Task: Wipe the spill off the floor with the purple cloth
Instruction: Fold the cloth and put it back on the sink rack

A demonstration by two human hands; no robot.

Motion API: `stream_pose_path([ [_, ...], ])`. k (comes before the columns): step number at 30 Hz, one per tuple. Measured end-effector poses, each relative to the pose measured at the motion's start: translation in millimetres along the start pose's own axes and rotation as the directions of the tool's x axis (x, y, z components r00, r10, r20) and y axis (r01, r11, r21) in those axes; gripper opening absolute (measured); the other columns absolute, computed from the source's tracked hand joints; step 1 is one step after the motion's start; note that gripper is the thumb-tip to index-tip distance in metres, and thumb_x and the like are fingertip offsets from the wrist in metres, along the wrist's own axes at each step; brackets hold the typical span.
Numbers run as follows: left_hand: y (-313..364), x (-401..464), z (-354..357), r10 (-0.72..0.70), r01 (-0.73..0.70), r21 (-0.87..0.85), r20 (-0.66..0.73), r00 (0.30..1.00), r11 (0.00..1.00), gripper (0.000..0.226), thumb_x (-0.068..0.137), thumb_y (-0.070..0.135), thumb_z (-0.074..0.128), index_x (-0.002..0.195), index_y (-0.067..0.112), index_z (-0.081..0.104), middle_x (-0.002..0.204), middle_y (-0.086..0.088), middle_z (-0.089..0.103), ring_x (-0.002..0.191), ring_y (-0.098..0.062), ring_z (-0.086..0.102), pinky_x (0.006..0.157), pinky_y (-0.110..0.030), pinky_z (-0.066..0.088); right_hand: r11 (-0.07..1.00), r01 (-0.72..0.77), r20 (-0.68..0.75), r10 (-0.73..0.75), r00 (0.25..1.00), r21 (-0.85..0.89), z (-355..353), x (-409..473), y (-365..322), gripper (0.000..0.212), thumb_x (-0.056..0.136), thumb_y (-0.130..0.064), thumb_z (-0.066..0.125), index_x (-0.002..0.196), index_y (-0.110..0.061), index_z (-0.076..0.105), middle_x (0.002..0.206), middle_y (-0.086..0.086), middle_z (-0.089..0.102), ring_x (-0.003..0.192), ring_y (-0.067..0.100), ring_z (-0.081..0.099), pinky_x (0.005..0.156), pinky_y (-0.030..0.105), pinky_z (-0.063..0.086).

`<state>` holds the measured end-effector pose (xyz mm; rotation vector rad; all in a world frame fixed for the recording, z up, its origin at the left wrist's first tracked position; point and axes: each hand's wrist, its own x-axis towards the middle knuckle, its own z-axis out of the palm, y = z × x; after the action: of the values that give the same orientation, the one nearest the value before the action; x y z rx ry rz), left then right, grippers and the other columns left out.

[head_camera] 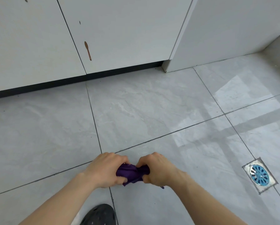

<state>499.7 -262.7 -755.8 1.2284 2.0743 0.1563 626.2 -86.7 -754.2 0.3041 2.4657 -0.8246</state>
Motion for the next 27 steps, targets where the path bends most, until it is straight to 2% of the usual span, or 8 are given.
stream_pose_path([
  [3, 7.8, -1.2, -30.7, -0.014, 0.015, 0.011, -0.105, 0.994, 1.000, 0.043, 0.072, 0.052, 0.068, 0.113, 0.043, 0.059, 0.098, 0.016, 0.070, 0.087, -0.013, 0.063, 0.074, -0.031, 0.049, 1.000, 0.015, -0.135, -0.014, 0.991, 0.007, -28.0, -8.5, -6.4, 0.038, 0.073, -0.016, 0.071, 0.110, -0.026, 0.072, 0.095, -0.002, 0.074, 0.086, 0.022, 0.062, 0.071, 0.031, 0.047],
  [7, 26.1, -6.0, -90.2, -0.007, 0.033, 0.100, -0.252, 0.968, 0.994, 0.040, 0.075, 0.049, 0.068, 0.114, 0.043, 0.057, 0.099, 0.018, 0.069, 0.089, -0.015, 0.062, 0.072, -0.033, 0.044, 0.998, 0.040, -0.338, -0.055, 0.939, -0.050, -73.4, -16.2, -25.3, 0.044, 0.074, -0.013, 0.068, 0.116, -0.026, 0.068, 0.101, -0.002, 0.071, 0.096, 0.023, 0.056, 0.079, 0.041, 0.051],
  [11, 46.7, -24.8, -140.0, 0.009, 0.054, 0.170, -0.351, 0.936, 0.984, 0.036, 0.077, 0.045, 0.067, 0.111, 0.043, 0.055, 0.097, 0.017, 0.068, 0.086, -0.016, 0.061, 0.071, -0.035, 0.047, 0.993, 0.060, -0.477, -0.102, 0.873, -0.103, -114.1, -31.8, -50.8, 0.044, 0.076, -0.011, 0.066, 0.118, -0.025, 0.066, 0.101, -0.002, 0.068, 0.099, 0.023, 0.050, 0.074, 0.042, 0.051],
  [15, 61.4, -46.0, -177.2, 0.016, 0.082, 0.227, -0.400, 0.916, 0.970, 0.035, 0.077, 0.044, 0.066, 0.110, 0.042, 0.054, 0.097, 0.017, 0.067, 0.086, -0.016, 0.060, 0.070, -0.035, 0.046, 0.988, 0.071, -0.540, -0.136, 0.831, -0.141, -140.6, -51.1, -73.5, 0.044, 0.080, -0.011, 0.065, 0.122, -0.026, 0.064, 0.105, -0.003, 0.067, 0.099, 0.023, 0.049, 0.069, 0.034, 0.042],
  [18, 73.3, -61.5, -202.7, 0.019, 0.096, 0.243, -0.430, 0.903, 0.965, 0.036, 0.077, 0.045, 0.066, 0.110, 0.042, 0.055, 0.098, 0.016, 0.067, 0.090, -0.017, 0.061, 0.073, -0.036, 0.049, 0.989, 0.063, -0.570, -0.130, 0.811, -0.136, -159.5, -65.7, -90.2, 0.044, 0.083, -0.011, 0.064, 0.124, -0.025, 0.063, 0.108, -0.004, 0.068, 0.100, 0.023, 0.051, 0.071, 0.035, 0.045],
  [23, 101.7, -95.7, -247.7, 0.000, 0.098, 0.209, -0.424, 0.906, 0.973, 0.037, 0.074, 0.046, 0.065, 0.109, 0.043, 0.054, 0.099, 0.017, 0.068, 0.092, -0.016, 0.063, 0.076, -0.037, 0.052, 0.995, 0.014, -0.554, -0.064, 0.830, -0.094, -205.0, -106.1, -129.7, 0.042, 0.086, -0.011, 0.063, 0.125, -0.025, 0.064, 0.112, -0.004, 0.068, 0.104, 0.024, 0.053, 0.076, 0.037, 0.049],
  [27, 140.4, -138.8, -302.0, -0.019, 0.091, 0.160, -0.404, 0.915, 0.983, 0.037, 0.074, 0.044, 0.065, 0.109, 0.043, 0.054, 0.100, 0.017, 0.068, 0.093, -0.015, 0.063, 0.077, -0.038, 0.052, 0.997, -0.013, -0.540, -0.031, 0.841, -0.078, -255.9, -159.2, -171.8, 0.041, 0.086, -0.009, 0.063, 0.126, -0.022, 0.064, 0.112, -0.002, 0.069, 0.104, 0.027, 0.054, 0.072, 0.033, 0.040],
])
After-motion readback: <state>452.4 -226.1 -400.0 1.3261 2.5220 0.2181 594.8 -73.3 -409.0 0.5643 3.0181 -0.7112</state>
